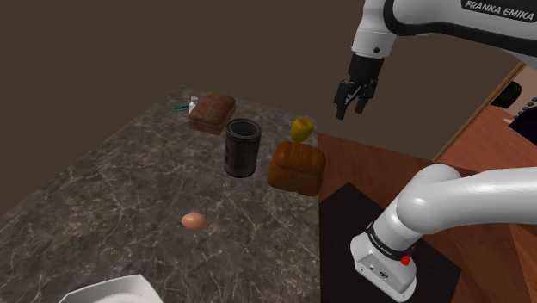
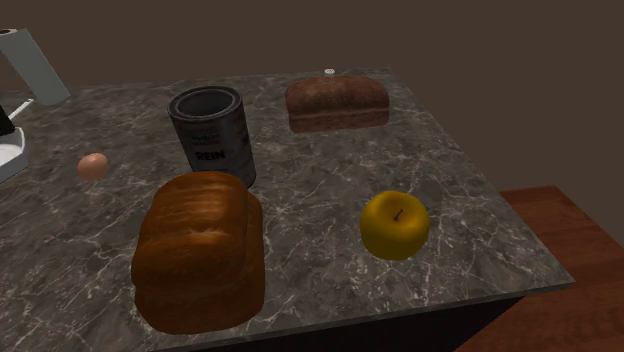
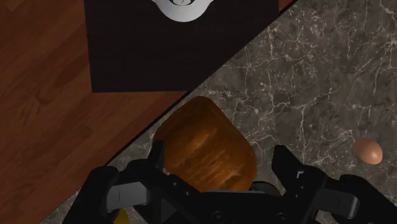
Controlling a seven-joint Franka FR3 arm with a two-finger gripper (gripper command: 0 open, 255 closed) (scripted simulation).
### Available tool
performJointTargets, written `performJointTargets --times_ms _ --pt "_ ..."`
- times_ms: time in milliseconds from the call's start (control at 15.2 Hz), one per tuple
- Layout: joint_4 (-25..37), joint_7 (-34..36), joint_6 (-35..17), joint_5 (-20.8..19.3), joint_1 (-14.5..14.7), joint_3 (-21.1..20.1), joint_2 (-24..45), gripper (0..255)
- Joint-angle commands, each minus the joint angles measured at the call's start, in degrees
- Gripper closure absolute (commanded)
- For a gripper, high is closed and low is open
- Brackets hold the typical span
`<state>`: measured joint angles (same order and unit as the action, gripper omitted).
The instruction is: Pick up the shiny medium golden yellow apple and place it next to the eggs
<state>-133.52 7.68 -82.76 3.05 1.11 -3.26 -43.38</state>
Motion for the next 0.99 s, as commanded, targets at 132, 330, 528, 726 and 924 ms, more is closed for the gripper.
performJointTargets --times_ms 132,330,528,726,924 --pt "-2.83 -5.58 -3.09 -2.47 0.34 2.48 -0.86 0" --pt "-6.36 -13.78 -8.17 -6.12 0.72 6.42 -1.2 0" --pt "-8.94 -21.82 -13.76 -9.55 1.07 10.6 -0.32 0" --pt "-10.51 -29.73 -19.77 -12.57 1.55 14.97 1.84 0" --pt "-10.99 -37.59 -26.04 -14.91 2.39 19.5 5.24 0"
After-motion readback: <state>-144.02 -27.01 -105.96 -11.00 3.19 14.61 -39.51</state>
